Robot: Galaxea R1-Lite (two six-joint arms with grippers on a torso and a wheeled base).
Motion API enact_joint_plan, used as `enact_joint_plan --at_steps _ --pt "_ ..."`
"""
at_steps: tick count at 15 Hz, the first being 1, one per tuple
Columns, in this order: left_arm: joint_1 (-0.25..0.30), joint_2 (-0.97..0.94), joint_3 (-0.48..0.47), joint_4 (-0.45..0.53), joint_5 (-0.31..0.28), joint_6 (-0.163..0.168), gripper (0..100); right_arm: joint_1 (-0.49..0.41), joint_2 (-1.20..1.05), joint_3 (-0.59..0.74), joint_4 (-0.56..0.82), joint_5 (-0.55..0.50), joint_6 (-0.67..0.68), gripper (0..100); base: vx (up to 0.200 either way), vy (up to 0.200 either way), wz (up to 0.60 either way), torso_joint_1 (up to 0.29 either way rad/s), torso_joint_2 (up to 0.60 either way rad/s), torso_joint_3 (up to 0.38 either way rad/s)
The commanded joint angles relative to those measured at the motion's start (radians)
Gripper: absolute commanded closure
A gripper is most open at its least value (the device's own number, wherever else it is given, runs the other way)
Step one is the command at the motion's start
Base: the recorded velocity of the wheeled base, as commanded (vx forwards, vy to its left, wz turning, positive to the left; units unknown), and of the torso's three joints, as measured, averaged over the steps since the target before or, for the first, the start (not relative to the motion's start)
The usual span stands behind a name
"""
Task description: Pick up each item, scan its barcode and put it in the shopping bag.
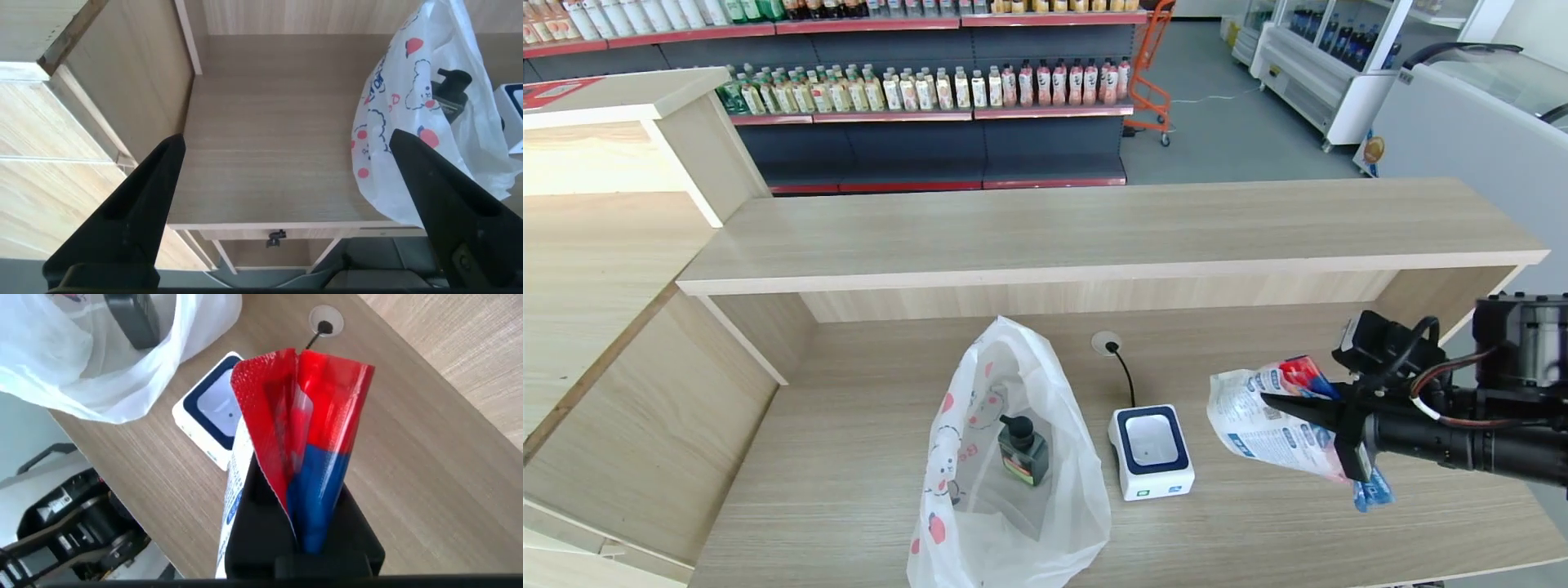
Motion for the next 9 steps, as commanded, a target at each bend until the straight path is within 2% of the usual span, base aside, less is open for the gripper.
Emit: enact_joint_plan --at_steps 1,6,9 --pt "-0.001 0.0 0.0 0.0 0.001 -0.001 0 0.0 0.074 0.0 -0.001 0.053 -0.058 100 0.0 0.0 0.0 0.0 0.0 0.0" --pt "-0.001 0.0 0.0 0.0 0.001 -0.001 0 -0.034 0.217 -0.068 -0.001 0.264 -0.338 100 0.0 0.0 0.0 0.0 0.0 0.0" --pt "-0.001 0.0 0.0 0.0 0.001 -0.001 0 -0.035 0.272 -0.091 -0.017 0.304 -0.41 100 0.0 0.0 0.0 0.0 0.0 0.0"
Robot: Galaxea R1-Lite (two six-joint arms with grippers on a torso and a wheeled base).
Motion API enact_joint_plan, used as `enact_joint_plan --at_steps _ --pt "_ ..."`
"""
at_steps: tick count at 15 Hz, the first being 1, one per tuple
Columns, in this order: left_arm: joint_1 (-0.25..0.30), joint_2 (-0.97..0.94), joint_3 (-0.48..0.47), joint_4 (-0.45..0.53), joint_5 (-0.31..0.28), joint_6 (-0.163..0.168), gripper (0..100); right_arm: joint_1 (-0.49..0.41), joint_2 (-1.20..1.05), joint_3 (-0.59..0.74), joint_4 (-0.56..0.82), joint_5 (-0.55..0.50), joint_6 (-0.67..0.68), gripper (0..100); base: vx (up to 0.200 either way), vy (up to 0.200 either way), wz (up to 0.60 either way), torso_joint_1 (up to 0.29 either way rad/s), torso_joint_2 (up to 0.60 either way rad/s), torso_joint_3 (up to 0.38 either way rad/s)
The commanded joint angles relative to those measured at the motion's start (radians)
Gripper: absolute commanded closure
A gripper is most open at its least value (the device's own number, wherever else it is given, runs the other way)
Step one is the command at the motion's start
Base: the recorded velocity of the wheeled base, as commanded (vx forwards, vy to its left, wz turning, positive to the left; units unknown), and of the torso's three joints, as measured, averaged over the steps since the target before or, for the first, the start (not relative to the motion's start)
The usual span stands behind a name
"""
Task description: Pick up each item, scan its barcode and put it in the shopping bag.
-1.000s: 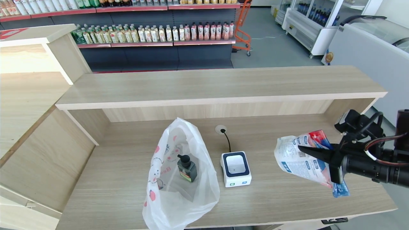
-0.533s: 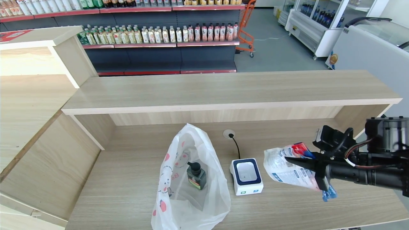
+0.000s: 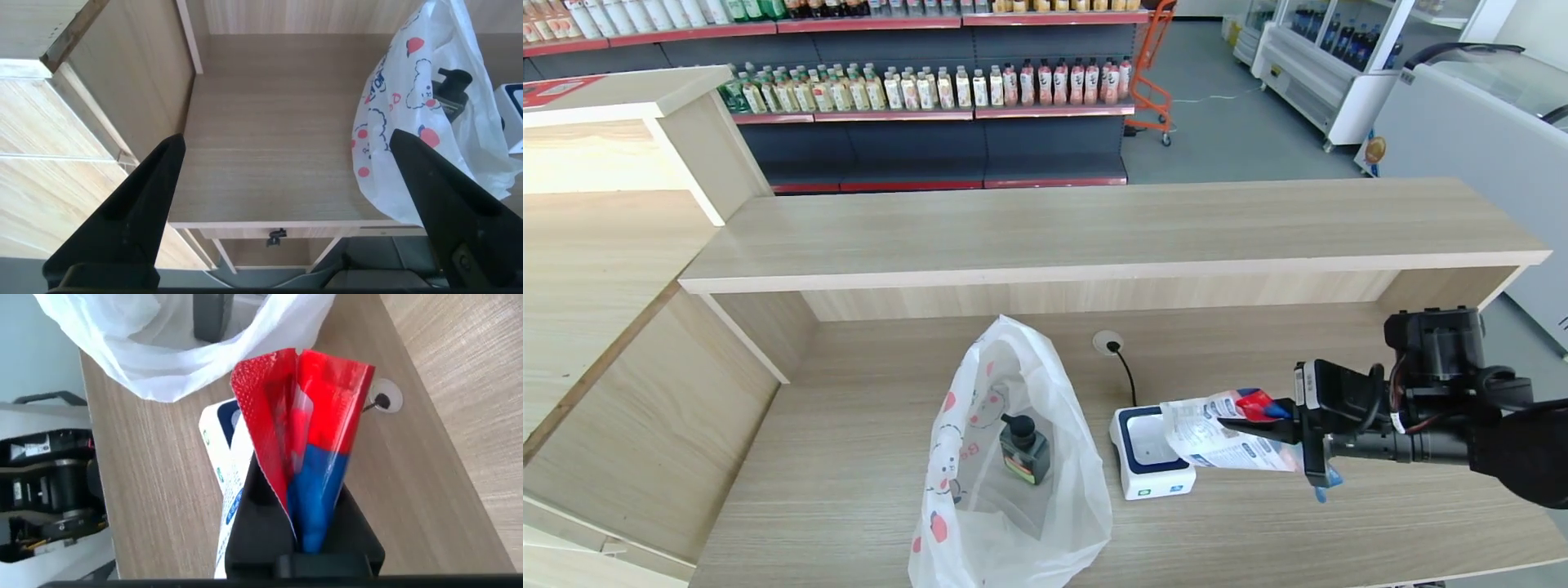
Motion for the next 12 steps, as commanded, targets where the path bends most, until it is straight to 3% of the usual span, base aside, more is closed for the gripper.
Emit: enact_joint_plan --at_steps 1,12 --pt "0.0 0.0 0.0 0.0 0.001 -0.001 0 -0.002 0.089 -0.023 -0.032 0.036 -0.045 100 0.0 0.0 0.0 0.0 0.0 0.0" --pt "0.0 0.0 0.0 0.0 0.001 -0.001 0 0.06 0.297 -0.085 -0.271 0.089 -0.067 100 0.0 0.0 0.0 0.0 0.0 0.0"
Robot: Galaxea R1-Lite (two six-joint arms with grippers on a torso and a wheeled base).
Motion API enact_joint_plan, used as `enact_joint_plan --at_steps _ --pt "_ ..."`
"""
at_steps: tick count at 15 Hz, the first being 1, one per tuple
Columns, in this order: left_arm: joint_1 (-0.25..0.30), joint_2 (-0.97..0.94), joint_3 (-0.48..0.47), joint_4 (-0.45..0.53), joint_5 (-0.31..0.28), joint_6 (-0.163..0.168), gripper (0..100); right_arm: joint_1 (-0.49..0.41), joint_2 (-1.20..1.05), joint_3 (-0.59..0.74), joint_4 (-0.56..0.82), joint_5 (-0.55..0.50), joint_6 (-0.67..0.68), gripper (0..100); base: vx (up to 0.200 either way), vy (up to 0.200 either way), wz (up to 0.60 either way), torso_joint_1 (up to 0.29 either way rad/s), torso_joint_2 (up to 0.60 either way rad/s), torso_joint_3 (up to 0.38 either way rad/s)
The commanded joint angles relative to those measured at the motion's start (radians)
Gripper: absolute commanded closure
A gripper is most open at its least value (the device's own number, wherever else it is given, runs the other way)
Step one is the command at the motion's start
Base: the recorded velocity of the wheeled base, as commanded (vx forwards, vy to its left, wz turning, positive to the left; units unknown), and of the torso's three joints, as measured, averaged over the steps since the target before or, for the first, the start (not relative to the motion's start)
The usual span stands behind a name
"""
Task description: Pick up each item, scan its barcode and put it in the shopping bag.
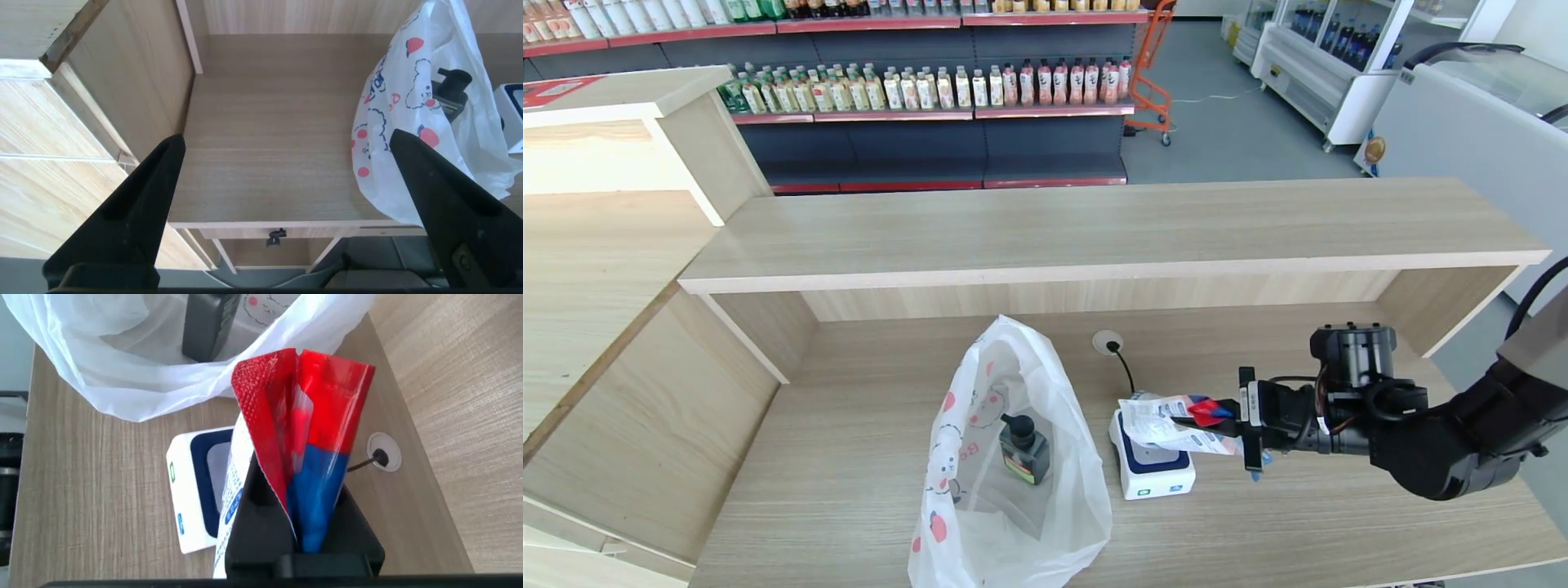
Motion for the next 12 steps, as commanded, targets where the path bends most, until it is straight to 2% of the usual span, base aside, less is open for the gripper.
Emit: enact_joint_plan --at_steps 1,12 --pt "0.0 0.0 0.0 0.0 0.001 0.0 0 0.005 0.037 -0.013 -0.008 0.0 0.0 100 0.0 0.0 0.0 0.0 0.0 0.0" --pt "0.0 0.0 0.0 0.0 0.001 0.0 0 0.014 0.034 -0.025 -0.034 -0.001 0.023 100 0.0 0.0 0.0 0.0 0.0 0.0"
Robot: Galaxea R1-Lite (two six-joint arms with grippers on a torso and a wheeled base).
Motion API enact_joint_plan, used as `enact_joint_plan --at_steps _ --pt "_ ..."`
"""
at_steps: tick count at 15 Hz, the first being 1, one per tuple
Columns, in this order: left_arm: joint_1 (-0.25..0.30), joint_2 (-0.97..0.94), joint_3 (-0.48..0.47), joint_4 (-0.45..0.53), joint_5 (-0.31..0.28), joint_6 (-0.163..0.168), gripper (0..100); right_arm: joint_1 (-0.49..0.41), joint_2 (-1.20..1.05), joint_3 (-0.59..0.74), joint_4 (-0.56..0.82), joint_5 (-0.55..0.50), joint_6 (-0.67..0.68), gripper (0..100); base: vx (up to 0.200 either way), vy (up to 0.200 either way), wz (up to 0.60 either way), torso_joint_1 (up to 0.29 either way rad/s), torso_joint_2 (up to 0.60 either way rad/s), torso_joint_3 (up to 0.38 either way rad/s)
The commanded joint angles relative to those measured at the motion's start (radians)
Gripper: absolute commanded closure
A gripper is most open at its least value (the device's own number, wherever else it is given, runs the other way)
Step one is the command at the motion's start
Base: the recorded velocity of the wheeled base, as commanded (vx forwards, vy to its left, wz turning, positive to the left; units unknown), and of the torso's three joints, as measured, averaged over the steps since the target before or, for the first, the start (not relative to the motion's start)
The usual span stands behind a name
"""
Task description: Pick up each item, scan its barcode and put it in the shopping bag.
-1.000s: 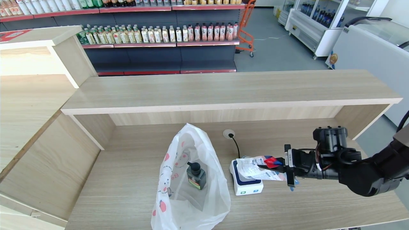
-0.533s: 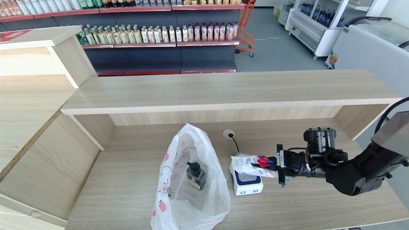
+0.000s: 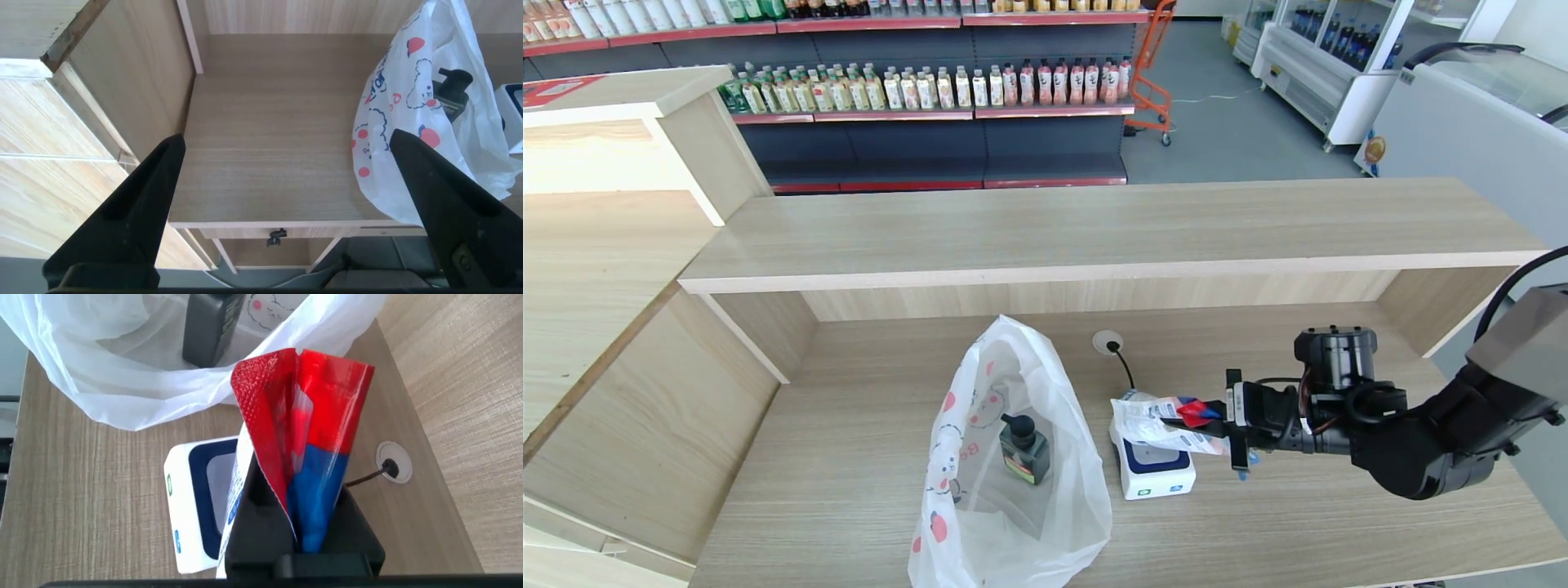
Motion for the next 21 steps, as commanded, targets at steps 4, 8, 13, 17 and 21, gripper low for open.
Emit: enact_joint_plan --at_steps 4,8,13,17,21 --pt "0.0 0.0 0.0 0.0 0.0 -0.001 0 -0.008 -0.035 0.0 0.001 0.0 0.008 100 0.0 0.0 0.0 0.0 0.0 0.0" --pt "0.0 0.0 0.0 0.0 0.0 -0.001 0 -0.011 -0.037 0.004 0.0 0.0 0.008 100 0.0 0.0 0.0 0.0 0.0 0.0" --pt "0.0 0.0 0.0 0.0 0.0 -0.001 0 -0.011 -0.037 0.003 0.0 0.0 0.008 100 0.0 0.0 0.0 0.0 0.0 0.0" --pt "0.0 0.0 0.0 0.0 0.0 -0.001 0 -0.098 -0.248 0.044 0.052 -0.015 0.235 100 0.0 0.0 0.0 0.0 0.0 0.0" --pt "0.0 0.0 0.0 0.0 0.0 -0.001 0 -0.051 -0.635 0.13 0.178 -0.258 1.019 100 0.0 0.0 0.0 0.0 0.0 0.0"
